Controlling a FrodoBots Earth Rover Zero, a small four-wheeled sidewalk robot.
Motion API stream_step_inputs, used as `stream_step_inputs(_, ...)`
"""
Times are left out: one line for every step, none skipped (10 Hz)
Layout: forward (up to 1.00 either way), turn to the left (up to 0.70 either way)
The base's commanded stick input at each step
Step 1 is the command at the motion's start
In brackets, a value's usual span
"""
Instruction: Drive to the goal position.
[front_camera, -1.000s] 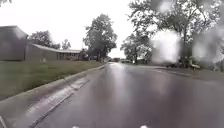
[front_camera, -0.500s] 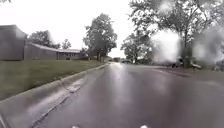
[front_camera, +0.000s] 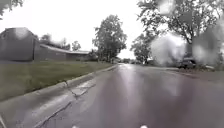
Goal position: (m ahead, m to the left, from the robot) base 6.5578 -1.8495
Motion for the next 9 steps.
stream_step_inputs(0.50,0.00)
stream_step_inputs(0.50,0.00)
stream_step_inputs(0.50,0.00)
stream_step_inputs(0.50,0.00)
stream_step_inputs(0.50,0.00)
stream_step_inputs(0.50,0.00)
stream_step_inputs(0.50,0.00)
stream_step_inputs(0.50,0.00)
stream_step_inputs(0.50,0.00)
